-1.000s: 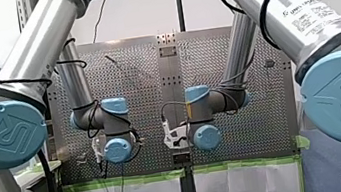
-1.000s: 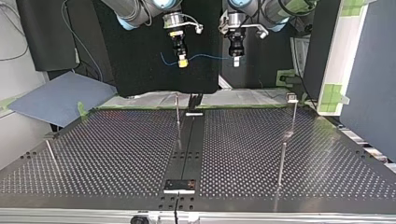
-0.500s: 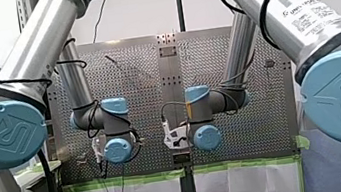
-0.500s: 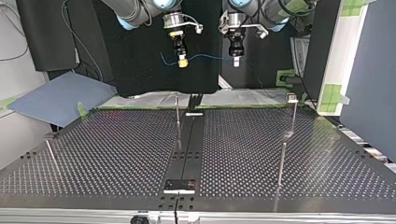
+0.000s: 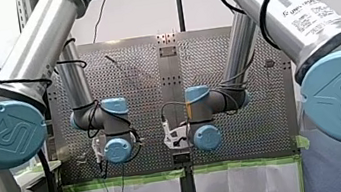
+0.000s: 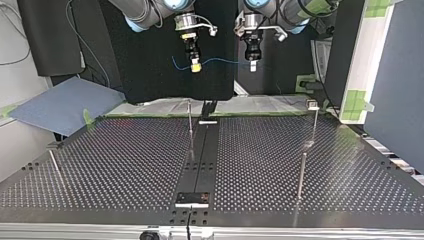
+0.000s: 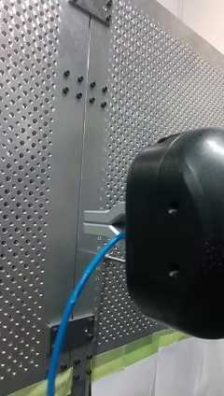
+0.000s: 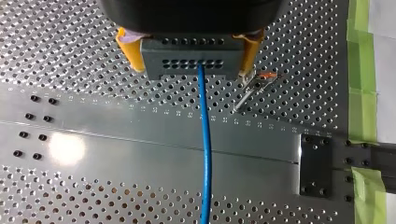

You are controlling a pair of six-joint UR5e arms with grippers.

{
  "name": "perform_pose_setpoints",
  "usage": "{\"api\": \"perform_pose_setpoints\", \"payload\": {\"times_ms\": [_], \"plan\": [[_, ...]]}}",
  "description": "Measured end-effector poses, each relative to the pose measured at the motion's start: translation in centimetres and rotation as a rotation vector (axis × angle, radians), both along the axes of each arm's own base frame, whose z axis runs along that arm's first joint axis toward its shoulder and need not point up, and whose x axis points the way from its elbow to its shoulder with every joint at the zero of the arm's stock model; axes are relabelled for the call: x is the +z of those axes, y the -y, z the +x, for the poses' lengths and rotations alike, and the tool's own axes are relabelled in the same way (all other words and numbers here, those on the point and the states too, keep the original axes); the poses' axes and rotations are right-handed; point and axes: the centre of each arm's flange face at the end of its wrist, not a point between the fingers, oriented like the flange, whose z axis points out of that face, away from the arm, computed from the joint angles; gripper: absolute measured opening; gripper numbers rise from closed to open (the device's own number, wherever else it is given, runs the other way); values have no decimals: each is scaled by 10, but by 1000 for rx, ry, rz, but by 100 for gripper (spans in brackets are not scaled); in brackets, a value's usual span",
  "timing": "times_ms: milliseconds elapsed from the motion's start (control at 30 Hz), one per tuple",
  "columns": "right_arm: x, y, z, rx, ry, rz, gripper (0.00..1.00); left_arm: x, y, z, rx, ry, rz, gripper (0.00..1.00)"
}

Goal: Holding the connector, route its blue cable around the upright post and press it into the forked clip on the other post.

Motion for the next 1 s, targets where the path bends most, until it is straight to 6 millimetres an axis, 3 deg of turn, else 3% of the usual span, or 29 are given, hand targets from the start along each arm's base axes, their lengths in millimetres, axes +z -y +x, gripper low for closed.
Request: {"api": "perform_pose_setpoints", "payload": {"times_ms": [233, 367, 600, 1000], "plan": [[-2, 5, 0, -17, 1, 9, 0, -7, -10, -5, 27, -13, 29, 0], [13, 13, 8, -44, 35, 11, 0, -8, -16, -11, 37, -8, 62, 0], [69, 37, 25, -84, 145, -4, 0, 10, -18, -3, 36, 6, 62, 0], [168, 63, 48, -49, 230, -78, 0, 64, -16, 34, 102, 72, 22, 0]]}}
